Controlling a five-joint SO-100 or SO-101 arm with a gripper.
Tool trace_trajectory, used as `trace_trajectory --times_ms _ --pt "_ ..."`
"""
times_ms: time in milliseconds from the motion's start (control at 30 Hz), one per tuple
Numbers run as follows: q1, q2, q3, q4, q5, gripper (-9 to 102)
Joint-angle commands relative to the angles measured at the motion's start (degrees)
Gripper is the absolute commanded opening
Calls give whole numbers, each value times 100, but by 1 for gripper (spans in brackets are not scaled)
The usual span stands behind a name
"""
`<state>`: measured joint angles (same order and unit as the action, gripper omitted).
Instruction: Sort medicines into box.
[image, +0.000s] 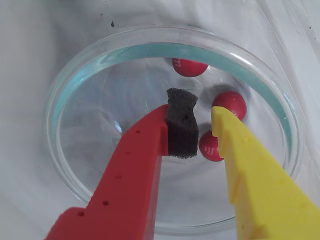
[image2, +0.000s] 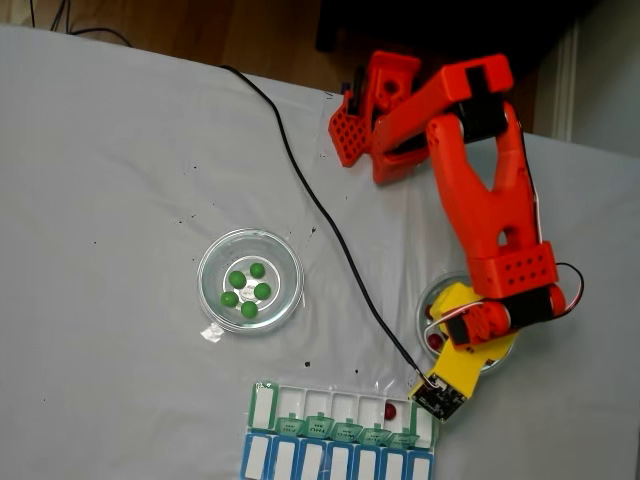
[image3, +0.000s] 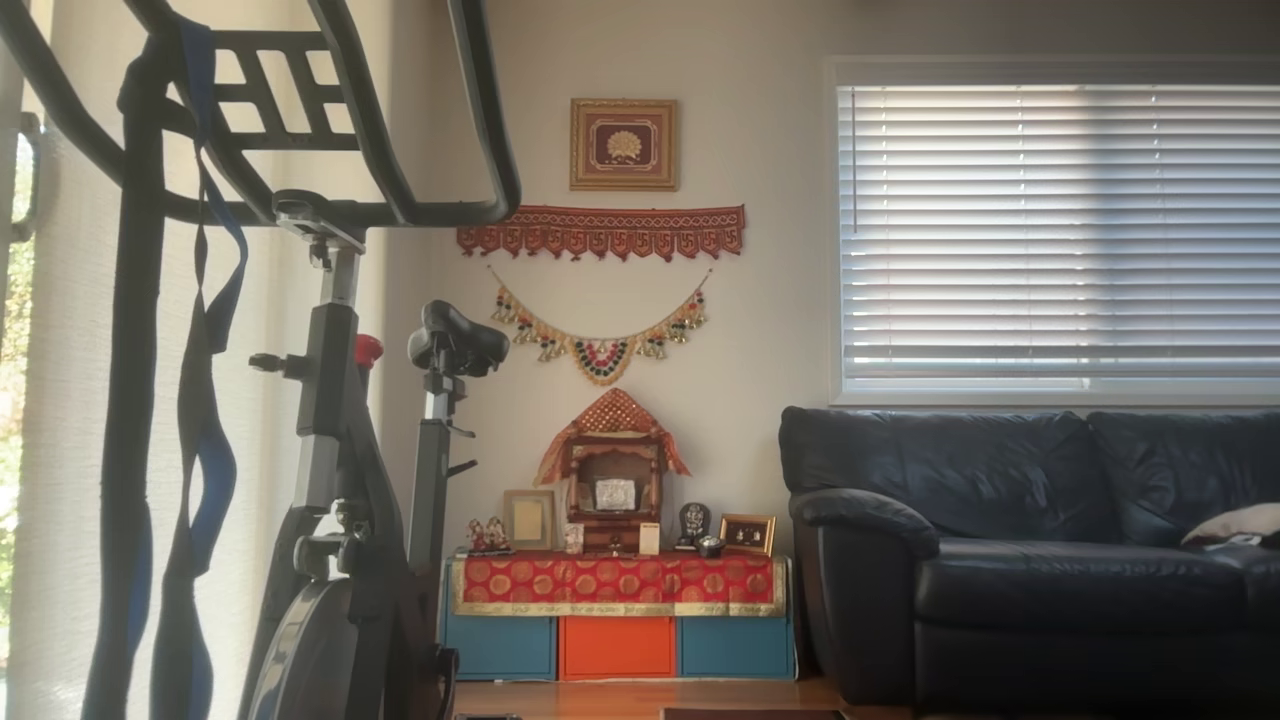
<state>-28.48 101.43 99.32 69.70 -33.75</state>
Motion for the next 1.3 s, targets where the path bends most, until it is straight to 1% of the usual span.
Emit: trace_trajectory --times_ms 0,200,367,700,1267 --pt "-79 492 -431 -176 -79 10" --pt "-62 694 -185 -281 -167 15" --pt "18 782 114 -624 -325 17" --pt "158 712 501 -1204 -562 16" --pt "246 888 879 -1248 -747 19"
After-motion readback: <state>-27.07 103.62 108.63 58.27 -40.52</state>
